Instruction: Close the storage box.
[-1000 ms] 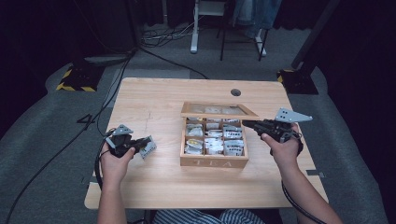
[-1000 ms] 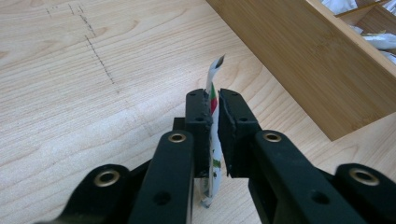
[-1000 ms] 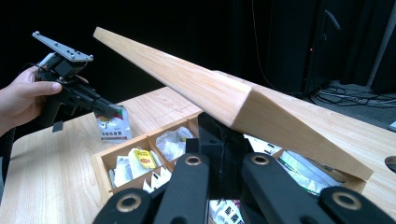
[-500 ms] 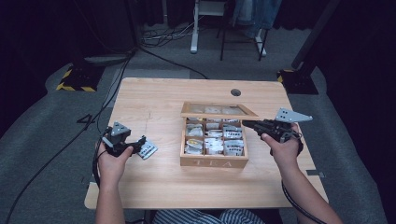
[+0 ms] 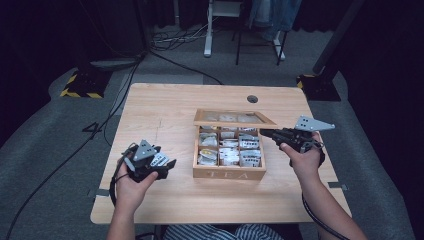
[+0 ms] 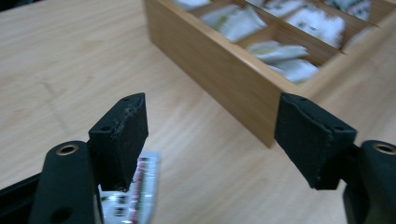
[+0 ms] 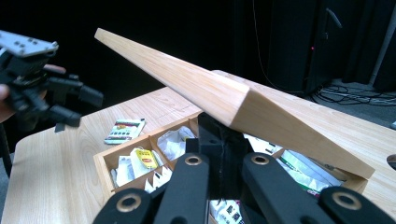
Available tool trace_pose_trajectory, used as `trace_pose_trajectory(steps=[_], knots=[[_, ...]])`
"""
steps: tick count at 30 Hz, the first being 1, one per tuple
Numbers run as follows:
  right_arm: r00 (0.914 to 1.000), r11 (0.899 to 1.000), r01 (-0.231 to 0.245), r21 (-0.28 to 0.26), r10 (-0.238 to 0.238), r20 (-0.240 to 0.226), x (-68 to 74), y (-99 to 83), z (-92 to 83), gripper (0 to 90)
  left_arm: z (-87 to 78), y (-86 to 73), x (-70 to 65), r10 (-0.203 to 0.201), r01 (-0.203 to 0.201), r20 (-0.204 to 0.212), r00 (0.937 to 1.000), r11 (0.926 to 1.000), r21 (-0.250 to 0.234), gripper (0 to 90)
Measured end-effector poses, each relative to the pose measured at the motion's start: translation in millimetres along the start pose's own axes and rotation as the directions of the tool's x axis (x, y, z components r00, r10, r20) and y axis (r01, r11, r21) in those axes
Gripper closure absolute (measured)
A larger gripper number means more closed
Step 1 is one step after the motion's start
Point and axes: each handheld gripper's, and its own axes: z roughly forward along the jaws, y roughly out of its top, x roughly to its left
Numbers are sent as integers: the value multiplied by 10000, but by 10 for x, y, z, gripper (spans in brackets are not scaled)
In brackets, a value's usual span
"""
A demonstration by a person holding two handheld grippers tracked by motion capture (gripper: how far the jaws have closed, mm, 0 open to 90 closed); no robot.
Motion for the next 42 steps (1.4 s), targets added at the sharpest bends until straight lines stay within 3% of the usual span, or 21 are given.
trace_pose_trajectory(steps=[2,7,18,22,29,36,42], knots=[[10000,10000,-6,25,6,-26,-1,-1,-1,900,60,-24,-132,365,-373,240,9990,9988,312,252],[10000,9999,-11,104,11,-49,-1,7,-4,900,157,-99,-298,409,-437,899,9951,9986,296,244],[9995,9991,-132,400,143,-279,-2,-6,-19,900,368,-326,-368,354,-476,1538,9875,9960,761,244],[9980,9975,-374,599,403,-484,-10,-13,-26,900,438,-403,-396,314,-498,1721,9846,9933,1039,244],[9957,9931,-688,944,742,-549,-47,-33,-62,900,591,-478,-418,494,-730,1349,9896,9817,1757,221],[9958,9882,-728,1345,795,-451,-17,-32,-112,900,605,-483,-423,669,-881,1281,9895,9818,1681,213],[9928,9729,-1042,2063,1142,-369,14,-26,-114,900,614,-480,-435,895,-1104,1235,9883,9783,1753,203]])
